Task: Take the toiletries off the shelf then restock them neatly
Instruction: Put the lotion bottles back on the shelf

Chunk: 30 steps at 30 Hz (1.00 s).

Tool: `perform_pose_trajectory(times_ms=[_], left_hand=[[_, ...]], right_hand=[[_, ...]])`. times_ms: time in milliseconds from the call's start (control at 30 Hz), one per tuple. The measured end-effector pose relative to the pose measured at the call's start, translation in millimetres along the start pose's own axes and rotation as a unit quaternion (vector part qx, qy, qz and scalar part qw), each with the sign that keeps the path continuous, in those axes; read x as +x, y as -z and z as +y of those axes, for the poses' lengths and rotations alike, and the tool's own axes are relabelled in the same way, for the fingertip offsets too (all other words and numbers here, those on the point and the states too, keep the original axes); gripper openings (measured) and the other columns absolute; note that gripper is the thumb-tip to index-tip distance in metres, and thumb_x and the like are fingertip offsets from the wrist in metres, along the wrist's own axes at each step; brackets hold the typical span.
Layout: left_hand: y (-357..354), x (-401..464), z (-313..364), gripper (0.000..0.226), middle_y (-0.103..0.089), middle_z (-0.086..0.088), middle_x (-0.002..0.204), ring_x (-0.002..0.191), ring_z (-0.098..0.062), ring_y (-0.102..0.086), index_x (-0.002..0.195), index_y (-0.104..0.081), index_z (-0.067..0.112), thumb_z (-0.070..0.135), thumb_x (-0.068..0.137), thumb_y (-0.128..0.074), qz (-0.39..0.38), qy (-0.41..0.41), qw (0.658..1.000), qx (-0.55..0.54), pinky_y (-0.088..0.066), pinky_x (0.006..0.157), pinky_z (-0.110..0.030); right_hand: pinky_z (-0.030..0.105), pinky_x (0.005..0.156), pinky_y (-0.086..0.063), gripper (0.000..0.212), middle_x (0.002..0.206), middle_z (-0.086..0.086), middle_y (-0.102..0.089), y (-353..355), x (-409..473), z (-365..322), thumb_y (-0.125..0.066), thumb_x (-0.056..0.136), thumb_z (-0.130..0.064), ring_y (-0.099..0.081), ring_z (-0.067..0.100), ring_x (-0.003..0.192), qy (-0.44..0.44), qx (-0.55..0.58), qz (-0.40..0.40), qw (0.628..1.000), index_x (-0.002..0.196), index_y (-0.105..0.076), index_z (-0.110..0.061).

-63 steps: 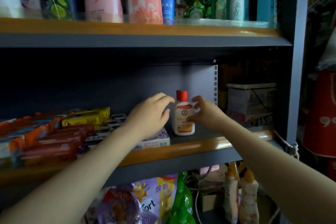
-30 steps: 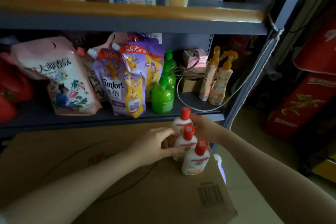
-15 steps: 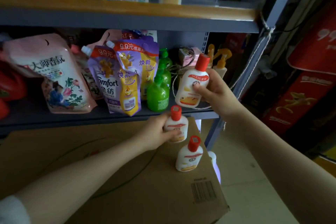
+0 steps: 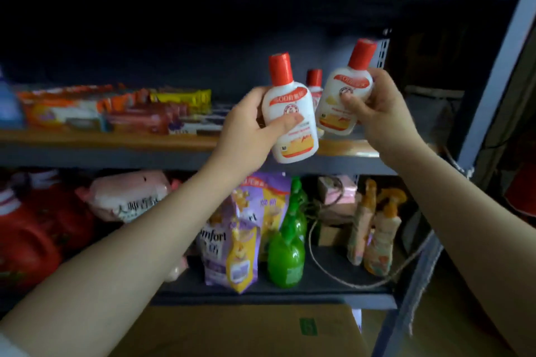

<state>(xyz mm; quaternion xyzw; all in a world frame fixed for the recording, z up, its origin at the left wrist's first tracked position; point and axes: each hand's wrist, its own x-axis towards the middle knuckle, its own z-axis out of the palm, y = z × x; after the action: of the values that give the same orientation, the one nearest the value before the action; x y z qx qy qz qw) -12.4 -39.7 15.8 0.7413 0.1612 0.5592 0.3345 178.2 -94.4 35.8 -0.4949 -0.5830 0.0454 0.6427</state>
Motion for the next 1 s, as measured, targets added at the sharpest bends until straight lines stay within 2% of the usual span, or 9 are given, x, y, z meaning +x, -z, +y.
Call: perform_pose_trajectory(times_ms=[133, 233, 367, 433, 533, 633, 767, 900, 1000], left_hand=[[4.0, 39.4, 8.0, 0.025, -0.064, 0.011, 0.098, 0.092, -0.006, -0.063, 0.102, -0.053, 0.029, 0.021, 0.083, -0.067, -0.024, 0.021, 0.999, 0.027, -0.055, 0.075, -0.030], [2.4, 59.3, 1.7, 0.032, -0.062, 0.012, 0.101, 0.092, -0.006, -0.062, 0.110, -0.053, 0.028, 0.023, 0.082, -0.068, -0.064, 0.038, 0.994, 0.076, -0.055, 0.077, -0.029], [-5.8, 78.1, -10.4, 0.030, -0.064, 0.004, 0.107, 0.097, -0.014, -0.062, 0.110, -0.054, 0.022, 0.020, 0.083, -0.067, -0.126, 0.094, 0.984, 0.083, -0.054, 0.081, -0.035], [-10.7, 85.4, -12.5, 0.029, -0.063, 0.004, 0.106, 0.096, -0.014, -0.062, 0.111, -0.054, 0.020, 0.020, 0.084, -0.065, -0.140, 0.111, 0.981, 0.074, -0.054, 0.076, -0.031], [-19.3, 94.8, -14.7, 0.029, -0.062, 0.005, 0.104, 0.093, -0.013, -0.061, 0.113, -0.054, 0.018, 0.020, 0.085, -0.064, -0.149, 0.126, 0.978, 0.069, -0.052, 0.070, -0.025], [-28.7, 102.0, -17.4, 0.027, -0.064, 0.000, 0.106, 0.097, -0.018, -0.062, 0.109, -0.055, 0.017, 0.017, 0.085, -0.065, -0.154, 0.140, 0.977, 0.048, -0.054, 0.080, -0.035], [-45.5, 103.8, -23.5, 0.029, -0.062, 0.001, 0.103, 0.094, -0.017, -0.061, 0.109, -0.054, 0.015, 0.017, 0.083, -0.067, -0.165, 0.135, 0.975, 0.062, -0.052, 0.075, -0.028], [-58.7, 94.1, -37.9, 0.037, -0.063, 0.001, 0.106, 0.089, -0.014, -0.060, 0.113, -0.058, 0.013, 0.024, 0.081, -0.070, -0.164, 0.093, 0.971, 0.149, -0.046, 0.065, -0.019], [-56.4, 89.9, -44.4, 0.039, -0.062, -0.001, 0.108, 0.094, -0.018, -0.058, 0.111, -0.059, 0.014, 0.032, 0.079, -0.071, -0.123, 0.005, 0.953, 0.278, -0.044, 0.071, -0.026]], right_hand=[[0.044, 0.084, -0.054, 0.025, 0.097, 0.001, -0.064, -5.4, 37.0, 17.4, -0.063, 0.087, -0.015, -0.064, 0.020, 0.093, -0.056, -0.039, -0.038, 0.997, 0.108, -0.051, -0.019], [0.047, 0.083, -0.054, 0.033, 0.104, 0.008, -0.064, -9.7, 46.8, 32.5, -0.068, 0.083, -0.015, -0.063, 0.025, 0.095, -0.114, -0.119, -0.075, 0.983, 0.112, -0.052, -0.016], [0.029, 0.064, -0.054, 0.036, 0.093, 0.000, -0.061, -10.4, 53.1, 37.3, -0.064, 0.085, -0.011, -0.060, 0.012, 0.075, -0.149, -0.132, -0.097, 0.975, 0.116, -0.047, -0.016], [0.021, 0.058, -0.052, 0.039, 0.084, -0.008, -0.057, -10.3, 56.6, 36.8, -0.062, 0.087, -0.010, -0.057, 0.007, 0.070, -0.150, -0.146, -0.110, 0.972, 0.122, -0.046, -0.016], [0.024, 0.065, -0.052, 0.044, 0.086, -0.012, -0.053, -13.1, 58.4, 36.5, -0.060, 0.089, -0.013, -0.056, 0.007, 0.072, -0.143, -0.202, -0.102, 0.964, 0.130, -0.044, -0.016], [0.034, 0.082, -0.049, 0.043, 0.106, 0.000, -0.057, -11.2, 55.9, 38.4, -0.059, 0.089, -0.019, -0.058, 0.019, 0.091, -0.104, -0.304, -0.055, 0.945, 0.129, -0.045, -0.017], [0.026, 0.071, -0.042, 0.024, 0.097, 0.002, -0.058, 5.3, 26.7, 34.3, -0.051, 0.092, -0.012, -0.054, 0.015, 0.082, 0.038, -0.327, 0.059, 0.942, 0.116, -0.055, -0.012], [0.024, 0.065, -0.044, 0.016, 0.082, -0.001, -0.063, 20.9, -12.7, 28.1, -0.052, 0.089, -0.003, -0.058, 0.014, 0.072, 0.089, -0.287, 0.035, 0.953, 0.100, -0.062, -0.010], [0.013, 0.062, -0.043, 0.016, 0.077, -0.012, -0.060, 24.6, -28.5, 24.7, -0.053, 0.088, -0.002, -0.057, 0.005, 0.072, 0.104, -0.262, 0.000, 0.959, 0.098, -0.062, -0.013]])
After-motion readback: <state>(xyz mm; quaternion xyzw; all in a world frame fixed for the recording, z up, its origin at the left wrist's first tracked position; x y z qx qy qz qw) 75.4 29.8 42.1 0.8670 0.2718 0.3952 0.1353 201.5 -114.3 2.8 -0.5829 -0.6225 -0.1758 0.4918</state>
